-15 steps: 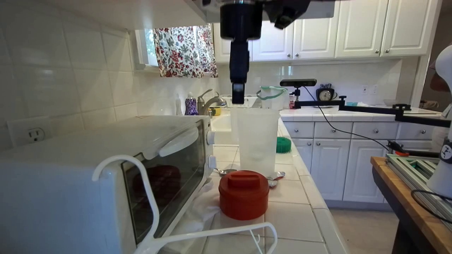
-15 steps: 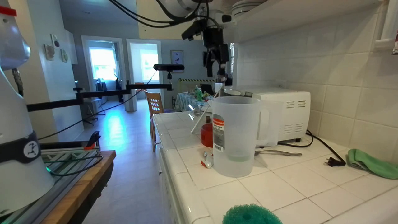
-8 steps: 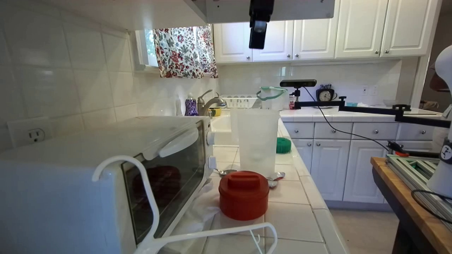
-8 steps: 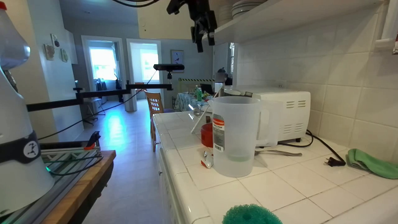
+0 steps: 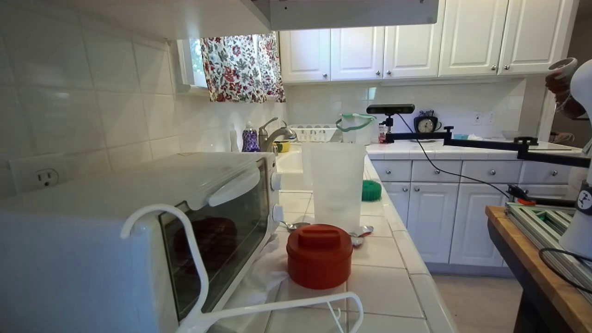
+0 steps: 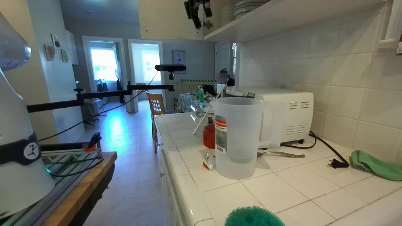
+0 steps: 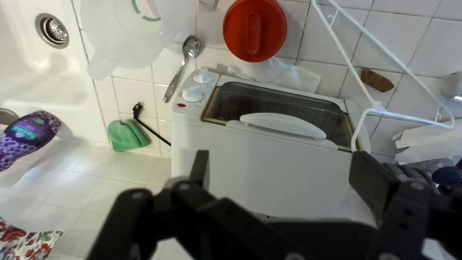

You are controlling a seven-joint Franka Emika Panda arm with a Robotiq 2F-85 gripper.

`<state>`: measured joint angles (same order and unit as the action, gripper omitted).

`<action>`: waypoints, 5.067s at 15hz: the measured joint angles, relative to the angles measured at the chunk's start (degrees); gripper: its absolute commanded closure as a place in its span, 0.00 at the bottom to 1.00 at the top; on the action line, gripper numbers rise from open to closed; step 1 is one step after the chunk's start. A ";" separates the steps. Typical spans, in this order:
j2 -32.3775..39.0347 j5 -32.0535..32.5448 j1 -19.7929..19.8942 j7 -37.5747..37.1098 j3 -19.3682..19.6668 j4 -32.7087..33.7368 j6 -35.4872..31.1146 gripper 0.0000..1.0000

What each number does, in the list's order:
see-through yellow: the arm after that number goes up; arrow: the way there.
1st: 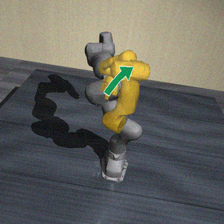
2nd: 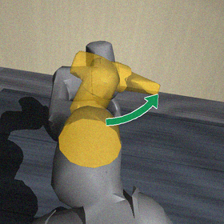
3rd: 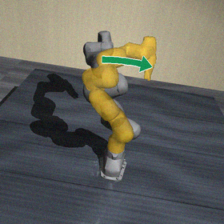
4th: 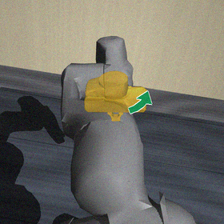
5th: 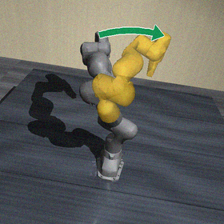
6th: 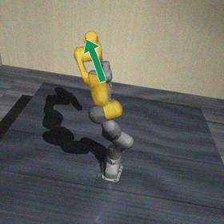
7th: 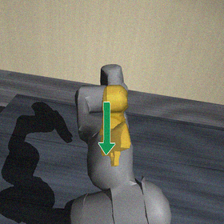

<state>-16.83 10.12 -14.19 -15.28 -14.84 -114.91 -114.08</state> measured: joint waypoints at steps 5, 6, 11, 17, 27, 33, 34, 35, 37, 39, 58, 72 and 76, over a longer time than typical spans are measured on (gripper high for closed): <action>-1.34 4.06 -0.10 -0.19 -3.52 0.16 1.58 0.00; -2.26 5.48 -0.29 -0.59 -5.28 0.15 2.82 0.00; -6.40 10.92 -0.69 -4.05 -11.11 -0.01 9.84 0.00; -12.81 11.91 -0.73 -5.97 -12.30 -0.43 19.06 0.00; -27.85 14.23 1.27 -9.73 -11.66 -7.68 24.71 0.00; -33.47 14.36 5.14 -11.14 -8.37 -9.93 22.05 0.00; -34.55 14.36 5.45 -11.52 -8.42 -10.42 21.58 0.00; -35.62 14.48 5.56 -11.69 -8.71 -10.86 21.32 0.00; -37.97 15.35 5.56 -11.74 -9.50 -12.19 19.92 0.00; -40.38 16.39 5.58 -11.74 -9.75 -14.07 17.87 0.00; -44.64 16.99 8.78 -11.59 -7.08 -18.25 11.91 0.00; -48.43 17.46 11.29 -5.42 -4.39 -18.19 6.58 0.00; -50.79 17.54 12.04 -2.43 -0.39 -18.26 6.30 0.00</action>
<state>-67.61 27.66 -2.15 -17.71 -15.24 -133.18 -107.78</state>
